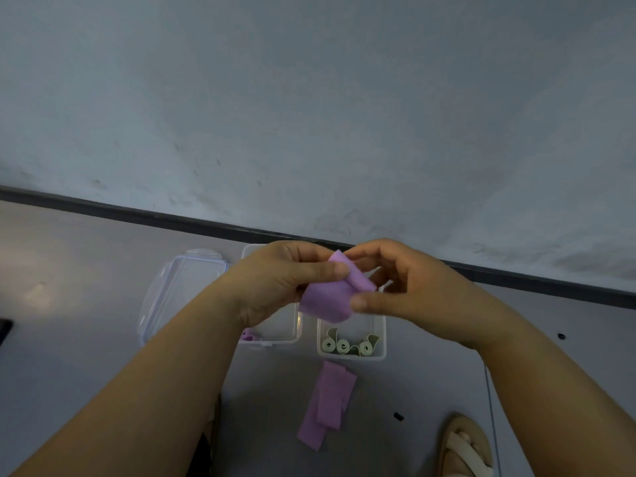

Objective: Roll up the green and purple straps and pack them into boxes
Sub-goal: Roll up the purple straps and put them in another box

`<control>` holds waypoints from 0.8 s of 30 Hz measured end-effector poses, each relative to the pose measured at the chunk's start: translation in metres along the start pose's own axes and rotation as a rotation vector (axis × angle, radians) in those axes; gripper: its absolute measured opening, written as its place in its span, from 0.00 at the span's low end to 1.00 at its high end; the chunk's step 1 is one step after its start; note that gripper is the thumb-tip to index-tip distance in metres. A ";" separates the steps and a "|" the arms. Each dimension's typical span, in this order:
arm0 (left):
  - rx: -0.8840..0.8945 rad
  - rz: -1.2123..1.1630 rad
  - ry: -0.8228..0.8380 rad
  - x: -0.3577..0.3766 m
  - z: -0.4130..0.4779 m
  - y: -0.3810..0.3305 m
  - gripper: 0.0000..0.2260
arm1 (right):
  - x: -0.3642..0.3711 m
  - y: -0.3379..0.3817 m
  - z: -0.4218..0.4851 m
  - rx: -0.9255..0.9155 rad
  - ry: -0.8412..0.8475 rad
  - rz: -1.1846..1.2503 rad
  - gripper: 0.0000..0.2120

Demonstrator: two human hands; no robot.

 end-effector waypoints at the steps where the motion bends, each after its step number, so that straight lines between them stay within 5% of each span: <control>1: 0.022 -0.024 -0.014 0.000 0.000 -0.001 0.14 | -0.001 -0.001 0.000 0.014 -0.042 0.052 0.23; 7: 0.110 -0.083 -0.123 0.002 0.003 -0.005 0.16 | -0.001 -0.003 0.004 0.021 -0.247 0.210 0.19; 14: 0.143 0.028 -0.179 0.005 0.002 -0.008 0.19 | -0.001 -0.004 0.009 -0.013 -0.331 0.263 0.04; 24: 0.174 0.075 -0.201 0.006 0.000 -0.012 0.13 | 0.000 -0.001 0.009 -0.032 -0.382 0.191 0.05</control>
Point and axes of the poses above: each hand's wrist, its own z-axis towards the middle knuckle, its own x-axis out of the palm, y = z × x, the point moved 3 cm from there along z, towards the middle knuckle, and after that the axes turned 8 degrees about y, right-handed, at the moved point
